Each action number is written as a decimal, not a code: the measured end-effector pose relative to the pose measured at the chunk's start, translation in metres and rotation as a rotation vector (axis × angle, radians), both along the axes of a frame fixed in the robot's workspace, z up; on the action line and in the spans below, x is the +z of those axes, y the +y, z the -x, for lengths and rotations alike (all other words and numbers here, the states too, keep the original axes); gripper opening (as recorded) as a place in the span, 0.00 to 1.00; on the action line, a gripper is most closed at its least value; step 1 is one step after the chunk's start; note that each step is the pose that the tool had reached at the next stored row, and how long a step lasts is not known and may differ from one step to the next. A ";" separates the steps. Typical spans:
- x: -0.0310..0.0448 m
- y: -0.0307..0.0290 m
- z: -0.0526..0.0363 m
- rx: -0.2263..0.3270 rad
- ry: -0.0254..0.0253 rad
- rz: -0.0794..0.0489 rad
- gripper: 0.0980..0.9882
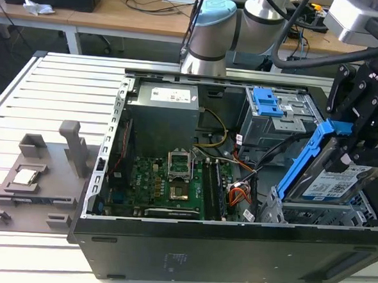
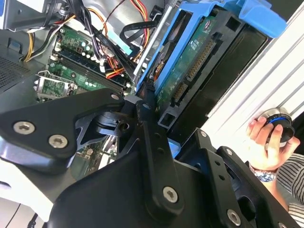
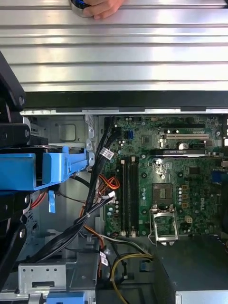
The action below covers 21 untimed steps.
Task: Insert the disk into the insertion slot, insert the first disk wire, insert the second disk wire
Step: 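Insert the disk into the insertion slot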
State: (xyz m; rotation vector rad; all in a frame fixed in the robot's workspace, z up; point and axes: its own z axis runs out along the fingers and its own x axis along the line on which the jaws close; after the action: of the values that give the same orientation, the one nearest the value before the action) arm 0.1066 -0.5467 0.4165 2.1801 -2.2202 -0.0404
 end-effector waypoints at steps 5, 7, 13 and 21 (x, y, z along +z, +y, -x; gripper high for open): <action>-0.0068 0.0000 0.0000 0.000 0.0001 0.000 0.30; -0.0094 0.0000 0.0000 0.000 0.0000 0.000 0.30; -0.0185 0.0000 0.0000 0.000 0.0001 0.000 0.30; -0.0274 0.0000 0.0000 0.000 0.0000 0.000 0.30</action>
State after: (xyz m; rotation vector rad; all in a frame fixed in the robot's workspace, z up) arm 0.1066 -0.5467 0.3891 2.1801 -2.2201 -0.0403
